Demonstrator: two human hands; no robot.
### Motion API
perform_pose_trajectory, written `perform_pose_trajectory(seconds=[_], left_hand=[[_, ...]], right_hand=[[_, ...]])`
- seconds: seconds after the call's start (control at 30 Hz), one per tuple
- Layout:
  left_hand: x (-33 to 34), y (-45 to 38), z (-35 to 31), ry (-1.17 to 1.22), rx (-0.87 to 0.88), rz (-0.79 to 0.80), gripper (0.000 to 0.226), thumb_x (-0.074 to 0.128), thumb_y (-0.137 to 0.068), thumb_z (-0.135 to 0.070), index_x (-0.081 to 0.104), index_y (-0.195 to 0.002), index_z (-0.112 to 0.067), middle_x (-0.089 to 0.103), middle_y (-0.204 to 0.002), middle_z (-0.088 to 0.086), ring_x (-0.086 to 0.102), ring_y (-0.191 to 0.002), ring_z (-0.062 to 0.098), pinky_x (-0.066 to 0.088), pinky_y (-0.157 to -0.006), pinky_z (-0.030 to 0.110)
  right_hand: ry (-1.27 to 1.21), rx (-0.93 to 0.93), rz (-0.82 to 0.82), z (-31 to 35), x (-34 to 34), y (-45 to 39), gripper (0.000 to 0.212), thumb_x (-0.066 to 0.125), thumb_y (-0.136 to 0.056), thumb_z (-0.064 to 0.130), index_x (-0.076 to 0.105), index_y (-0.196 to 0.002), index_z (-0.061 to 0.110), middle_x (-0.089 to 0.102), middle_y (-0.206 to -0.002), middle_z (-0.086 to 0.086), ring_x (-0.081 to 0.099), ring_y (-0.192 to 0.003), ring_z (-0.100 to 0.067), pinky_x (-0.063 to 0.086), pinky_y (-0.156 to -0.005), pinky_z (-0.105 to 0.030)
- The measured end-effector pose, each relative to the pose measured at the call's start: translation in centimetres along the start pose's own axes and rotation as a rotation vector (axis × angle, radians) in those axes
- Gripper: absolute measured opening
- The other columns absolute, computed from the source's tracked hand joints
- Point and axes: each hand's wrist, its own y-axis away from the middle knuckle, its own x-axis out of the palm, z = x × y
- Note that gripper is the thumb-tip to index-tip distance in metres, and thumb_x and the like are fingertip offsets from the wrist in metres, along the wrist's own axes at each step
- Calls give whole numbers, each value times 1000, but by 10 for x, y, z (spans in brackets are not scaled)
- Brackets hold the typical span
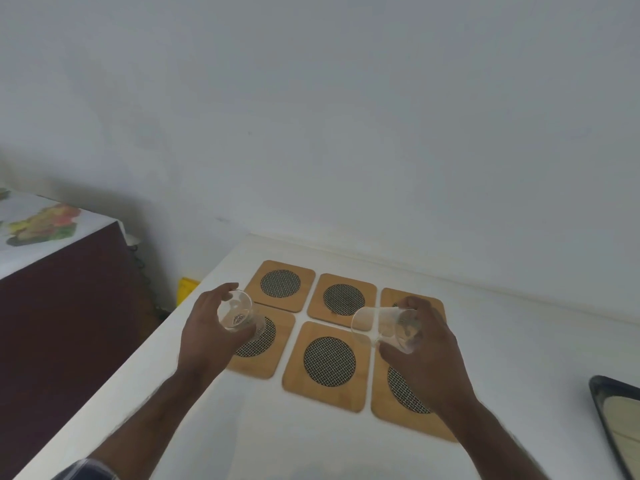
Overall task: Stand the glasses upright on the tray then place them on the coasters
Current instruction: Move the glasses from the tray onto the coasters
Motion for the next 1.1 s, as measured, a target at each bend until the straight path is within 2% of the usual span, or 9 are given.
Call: perform_pose_trajectory(seconds=[0.17,0.3,0.4,0.47,0.6,0.7,0.8,0.93,1.1], left_hand=[[5,-1,13,-15,-13,34,80,91,-62,-26,55,-133,-29,59,-117,-6,56,-102,17,46,-81,27],[9,-4,19,61,-63,33,88,92,-62,-24,48,-138,-30,58,-119,-9,56,-103,16,46,-81,24],[13,-4,25,176,-131,42,94,92,-62,-21,43,-141,-30,58,-123,-9,58,-105,16,50,-83,26],[17,-4,29,219,-156,26,91,92,-62,-23,45,-138,-33,60,-123,-8,61,-105,17,53,-86,29],[27,-6,32,232,-164,26,75,90,-64,-27,50,-127,-40,64,-117,-10,63,-100,17,53,-75,23],[35,-6,40,245,-201,16,74,90,-65,-30,51,-126,-41,63,-118,-13,63,-104,14,57,-79,29],[38,-4,49,219,-239,54,74,89,-65,-33,49,-127,-39,62,-116,-14,62,-101,12,57,-77,29],[40,6,57,103,-267,90,66,87,-66,-39,50,-121,-36,59,-108,-15,58,-95,7,45,-68,15],[43,8,61,58,-281,82,63,85,-66,-42,50,-118,-39,57,-107,-21,56,-96,3,48,-77,19]], right_hand=[[1,-22,42,8,14,-13,63,84,-64,16,53,-117,31,54,-113,11,51,-99,3,41,-71,-13],[10,-25,81,12,28,-23,62,83,-64,20,52,-116,33,56,-110,9,54,-87,0,40,-65,-18],[41,-43,109,16,40,-31,62,83,-65,23,51,-117,33,56,-109,9,53,-89,1,39,-65,-16],[53,-49,124,18,48,-36,63,83,-65,24,51,-119,31,56,-110,9,52,-91,5,37,-65,-12],[58,-54,171,21,63,-47,63,82,-64,23,50,-119,30,56,-112,6,52,-90,4,36,-65,-11],[47,-54,190,22,74,-56,61,81,-65,21,49,-116,33,55,-111,6,52,-92,4,37,-65,-7],[48,-59,204,21,84,-66,62,80,-65,20,50,-118,31,55,-111,6,53,-93,-7,36,-68,-11],[9,-68,219,20,100,-83,63,81,-66,18,50,-119,31,54,-111,5,55,-96,-14,41,-71,-18],[2,-45,163,19,134,-108,66,81,-66,19,49,-123,27,52,-115,2,57,-90,-18,42,-66,-24]])
